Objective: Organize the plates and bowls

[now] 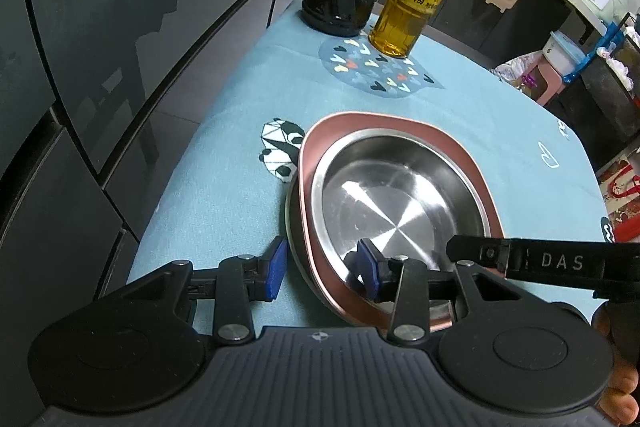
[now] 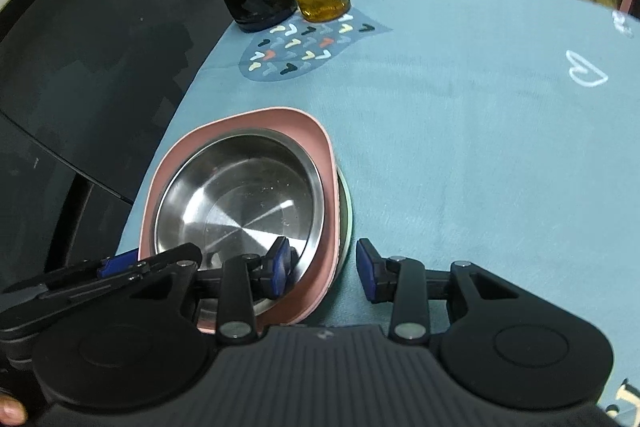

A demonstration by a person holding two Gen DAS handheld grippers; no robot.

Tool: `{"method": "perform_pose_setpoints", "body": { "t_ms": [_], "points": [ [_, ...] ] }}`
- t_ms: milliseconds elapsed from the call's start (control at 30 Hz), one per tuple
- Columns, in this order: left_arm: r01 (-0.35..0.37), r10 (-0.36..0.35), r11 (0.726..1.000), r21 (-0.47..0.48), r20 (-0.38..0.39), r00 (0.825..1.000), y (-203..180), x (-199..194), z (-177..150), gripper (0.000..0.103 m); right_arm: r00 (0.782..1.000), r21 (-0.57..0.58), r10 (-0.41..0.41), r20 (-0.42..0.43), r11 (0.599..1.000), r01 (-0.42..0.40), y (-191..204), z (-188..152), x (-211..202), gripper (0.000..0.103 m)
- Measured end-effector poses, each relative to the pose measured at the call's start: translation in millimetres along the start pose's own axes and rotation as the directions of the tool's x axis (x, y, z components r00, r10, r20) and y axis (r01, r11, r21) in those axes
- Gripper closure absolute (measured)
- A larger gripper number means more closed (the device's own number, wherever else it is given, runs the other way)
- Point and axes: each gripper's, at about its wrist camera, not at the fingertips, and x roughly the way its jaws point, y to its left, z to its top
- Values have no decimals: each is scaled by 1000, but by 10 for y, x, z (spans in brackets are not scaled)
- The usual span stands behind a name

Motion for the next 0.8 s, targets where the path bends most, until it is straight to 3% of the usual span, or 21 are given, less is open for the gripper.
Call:
{"method": "perform_pose_setpoints", "body": {
  "t_ms": [100, 233, 433, 800],
  "points": [
    [-11, 11, 1000, 19, 2, 1000, -42, 9, -6, 65, 1000, -11, 13, -14, 1000, -13, 36, 16, 38, 69],
    [-43, 41, 998, 54, 26, 999, -105, -22, -41, 66, 1000, -42, -20, 7, 999, 21, 98, -8, 17, 73],
    [-31, 28, 999, 41, 58, 998, -86, -150, -6, 66, 998, -62, -6, 70, 998, 10, 144, -18, -184, 73],
    [-24, 18, 998, 61, 94, 995, -191, -375, -46, 66, 994, -49, 1, 106, 999, 4, 147, -104, -405, 73]
  ]
}}
